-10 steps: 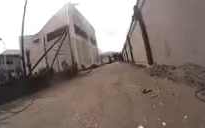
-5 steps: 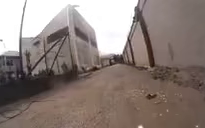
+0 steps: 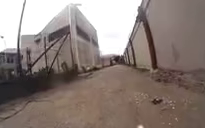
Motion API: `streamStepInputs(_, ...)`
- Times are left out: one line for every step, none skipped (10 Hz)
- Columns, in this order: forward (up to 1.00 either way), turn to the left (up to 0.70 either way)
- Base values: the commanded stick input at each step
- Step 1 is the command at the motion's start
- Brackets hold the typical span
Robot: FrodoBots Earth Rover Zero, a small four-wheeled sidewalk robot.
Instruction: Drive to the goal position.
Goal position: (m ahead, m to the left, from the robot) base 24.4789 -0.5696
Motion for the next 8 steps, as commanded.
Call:
streamStepInputs(0.30, 0.00)
streamStepInputs(0.30, 0.00)
streamStepInputs(0.30, 0.00)
streamStepInputs(0.30, 0.00)
streamStepInputs(0.30, 0.00)
streamStepInputs(0.30, 0.00)
streamStepInputs(0.30, 0.00)
streamStepInputs(0.30, 0.00)
